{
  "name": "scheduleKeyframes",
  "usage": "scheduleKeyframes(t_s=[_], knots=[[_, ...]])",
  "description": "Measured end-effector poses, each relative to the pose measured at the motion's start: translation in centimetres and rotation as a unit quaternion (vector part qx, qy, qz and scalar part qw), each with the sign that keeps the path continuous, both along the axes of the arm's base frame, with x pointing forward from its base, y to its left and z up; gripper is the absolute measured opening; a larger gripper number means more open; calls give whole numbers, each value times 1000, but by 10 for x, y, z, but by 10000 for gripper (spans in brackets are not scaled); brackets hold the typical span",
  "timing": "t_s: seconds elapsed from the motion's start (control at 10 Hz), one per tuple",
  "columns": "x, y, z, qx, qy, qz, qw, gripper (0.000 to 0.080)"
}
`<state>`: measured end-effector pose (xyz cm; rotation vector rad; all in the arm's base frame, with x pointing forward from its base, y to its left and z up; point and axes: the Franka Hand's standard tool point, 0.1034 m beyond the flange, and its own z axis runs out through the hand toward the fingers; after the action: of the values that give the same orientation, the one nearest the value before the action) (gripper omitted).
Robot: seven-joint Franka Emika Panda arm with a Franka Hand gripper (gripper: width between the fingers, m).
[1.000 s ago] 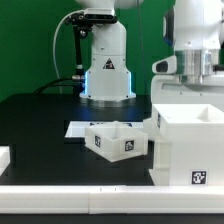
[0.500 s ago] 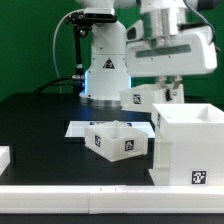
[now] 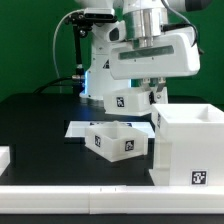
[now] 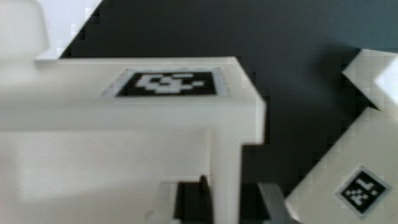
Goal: Assemble drawer
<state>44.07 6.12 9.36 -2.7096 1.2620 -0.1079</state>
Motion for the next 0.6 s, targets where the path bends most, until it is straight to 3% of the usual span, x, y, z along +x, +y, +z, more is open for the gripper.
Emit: scheduleKeyframes(t_s=[0.2,0.4,0.6], knots=[[3,-10,-9,-33,-11,141,989,34],[13,-36,2,-56,-31,328,943,34],[15,-49,6,-65,-38,438,896,34]])
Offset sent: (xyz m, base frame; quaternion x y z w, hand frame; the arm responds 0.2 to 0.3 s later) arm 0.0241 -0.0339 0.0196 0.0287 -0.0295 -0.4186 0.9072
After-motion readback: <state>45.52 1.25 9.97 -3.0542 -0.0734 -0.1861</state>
